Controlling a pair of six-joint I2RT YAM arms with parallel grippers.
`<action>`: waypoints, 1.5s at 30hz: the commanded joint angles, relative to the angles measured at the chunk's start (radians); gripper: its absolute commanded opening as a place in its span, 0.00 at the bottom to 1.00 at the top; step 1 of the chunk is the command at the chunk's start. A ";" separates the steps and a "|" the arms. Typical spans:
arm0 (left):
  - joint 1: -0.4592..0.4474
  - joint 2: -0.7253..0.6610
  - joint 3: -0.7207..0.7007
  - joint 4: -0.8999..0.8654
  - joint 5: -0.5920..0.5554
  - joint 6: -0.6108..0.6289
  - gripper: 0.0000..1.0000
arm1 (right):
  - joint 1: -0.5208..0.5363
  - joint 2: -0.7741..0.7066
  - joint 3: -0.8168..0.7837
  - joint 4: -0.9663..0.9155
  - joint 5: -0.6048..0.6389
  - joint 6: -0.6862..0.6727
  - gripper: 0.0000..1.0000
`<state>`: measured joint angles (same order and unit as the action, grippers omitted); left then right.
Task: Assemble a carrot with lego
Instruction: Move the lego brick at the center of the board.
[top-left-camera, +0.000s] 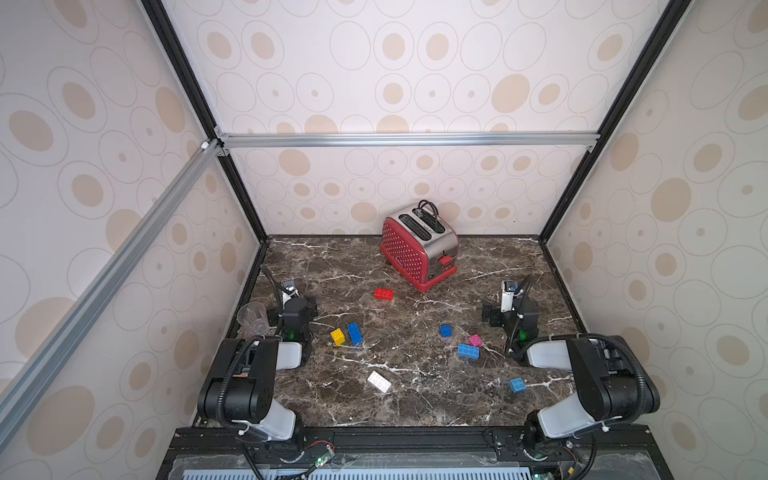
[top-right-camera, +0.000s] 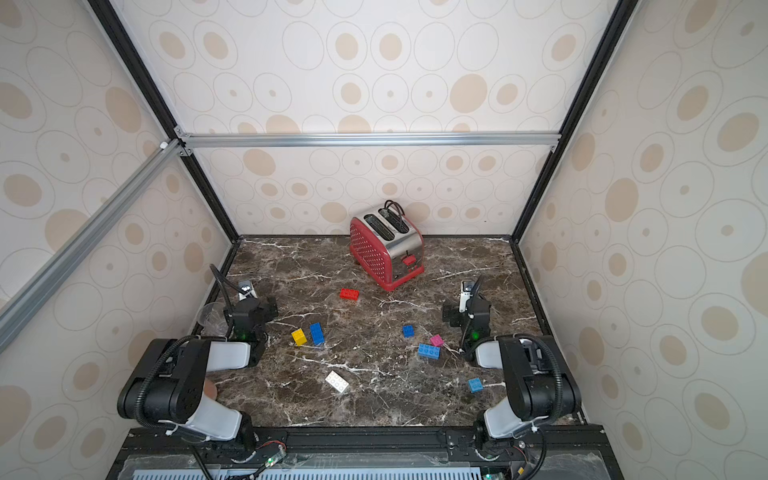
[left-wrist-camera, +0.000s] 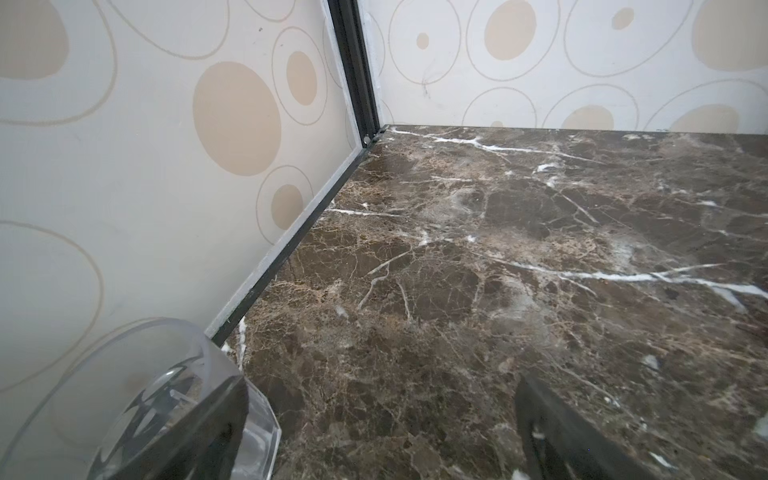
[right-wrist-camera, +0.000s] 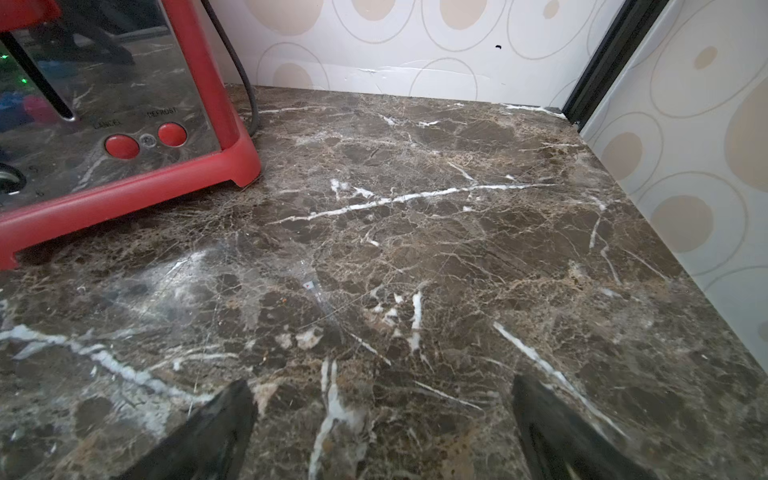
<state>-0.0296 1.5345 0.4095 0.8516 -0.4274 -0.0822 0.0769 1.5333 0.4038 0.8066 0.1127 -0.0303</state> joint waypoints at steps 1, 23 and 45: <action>0.004 0.005 -0.003 0.022 -0.002 -0.006 0.99 | -0.011 0.008 0.013 0.000 0.002 0.003 1.00; 0.003 0.005 -0.001 0.021 0.001 -0.006 0.99 | -0.012 0.010 0.016 -0.002 -0.003 0.003 1.00; -0.136 -0.339 0.312 -0.935 0.153 -0.200 0.99 | 0.271 -0.335 0.213 -1.211 -0.071 0.515 1.00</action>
<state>-0.1486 1.2175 0.7090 0.1150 -0.3511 -0.2062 0.3355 1.2110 0.6540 -0.2802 0.1223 0.3534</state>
